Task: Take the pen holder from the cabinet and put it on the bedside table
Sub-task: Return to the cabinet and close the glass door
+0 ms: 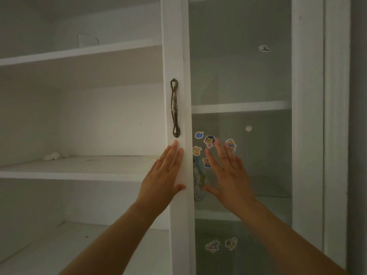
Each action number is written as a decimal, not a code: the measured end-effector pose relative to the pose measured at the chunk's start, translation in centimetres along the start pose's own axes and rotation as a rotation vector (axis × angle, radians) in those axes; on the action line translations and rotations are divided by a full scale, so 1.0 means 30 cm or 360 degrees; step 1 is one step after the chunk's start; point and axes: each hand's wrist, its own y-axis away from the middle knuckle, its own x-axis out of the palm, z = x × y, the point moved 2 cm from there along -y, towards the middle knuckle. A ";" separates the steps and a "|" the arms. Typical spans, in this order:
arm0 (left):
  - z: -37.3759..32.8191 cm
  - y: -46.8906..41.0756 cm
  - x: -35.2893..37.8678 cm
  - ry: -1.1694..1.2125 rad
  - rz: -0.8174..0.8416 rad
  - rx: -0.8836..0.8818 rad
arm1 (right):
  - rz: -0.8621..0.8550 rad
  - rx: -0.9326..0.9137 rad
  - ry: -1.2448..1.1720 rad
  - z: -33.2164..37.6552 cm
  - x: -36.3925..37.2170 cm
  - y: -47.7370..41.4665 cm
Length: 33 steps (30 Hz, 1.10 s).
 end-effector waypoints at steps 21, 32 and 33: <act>0.023 -0.032 0.083 -0.0189 -0.0090 0.0195 | 0.0012 -0.0023 0.0171 -0.009 0.043 -0.020; 0.040 -0.041 0.097 -0.0185 -0.0107 0.0258 | 0.0021 -0.0045 0.0175 -0.013 0.054 -0.005; 0.035 -0.039 0.095 -0.0191 -0.0115 0.0266 | 0.0026 -0.0041 0.0180 -0.007 0.051 -0.003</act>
